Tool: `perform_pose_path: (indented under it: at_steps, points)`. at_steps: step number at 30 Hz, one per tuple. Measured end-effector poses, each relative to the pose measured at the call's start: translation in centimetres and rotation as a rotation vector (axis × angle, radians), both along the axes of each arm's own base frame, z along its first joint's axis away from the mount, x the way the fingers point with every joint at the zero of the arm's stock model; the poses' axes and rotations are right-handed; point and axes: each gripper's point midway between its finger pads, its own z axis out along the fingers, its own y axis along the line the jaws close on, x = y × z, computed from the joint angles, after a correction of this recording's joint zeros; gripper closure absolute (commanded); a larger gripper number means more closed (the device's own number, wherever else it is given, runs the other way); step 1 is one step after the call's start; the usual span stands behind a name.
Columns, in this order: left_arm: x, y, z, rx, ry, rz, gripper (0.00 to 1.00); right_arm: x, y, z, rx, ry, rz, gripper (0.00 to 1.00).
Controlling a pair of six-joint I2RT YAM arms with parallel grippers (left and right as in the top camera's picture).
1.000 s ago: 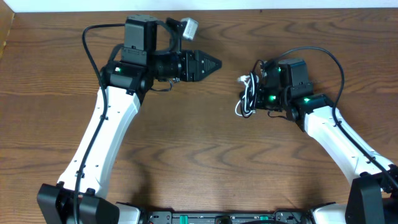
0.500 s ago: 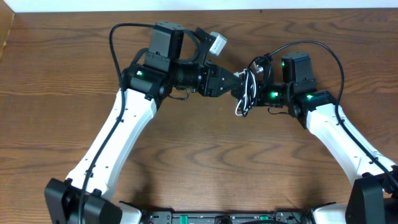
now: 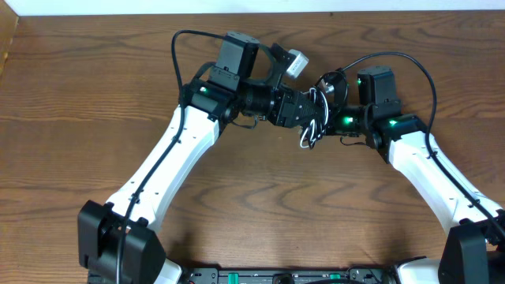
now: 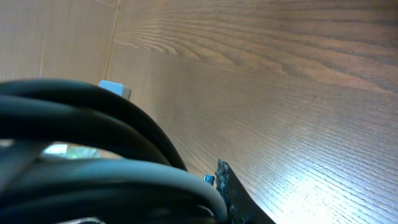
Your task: Untangle cables
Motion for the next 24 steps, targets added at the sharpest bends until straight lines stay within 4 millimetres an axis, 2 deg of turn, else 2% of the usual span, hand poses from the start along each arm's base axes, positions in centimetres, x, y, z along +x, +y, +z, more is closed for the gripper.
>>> perform_pose_path:
  at_steps: [9, 18, 24]
  points:
    - [1.0, -0.4, 0.7, -0.032, -0.026, 0.018, 0.49, 0.0, -0.1, 0.0, 0.000, 0.003, -0.002, 0.89]
    - [1.2, -0.6, -0.5, -0.018, 0.017, 0.025, 0.50, 0.0, -0.1, 0.0, -0.001, 0.003, -0.003, 0.89]
    - [1.2, -0.6, -0.6, -0.020, 0.030, 0.023, 0.75, 0.1, -0.3, -0.3, -0.015, 0.005, -0.015, 0.89]
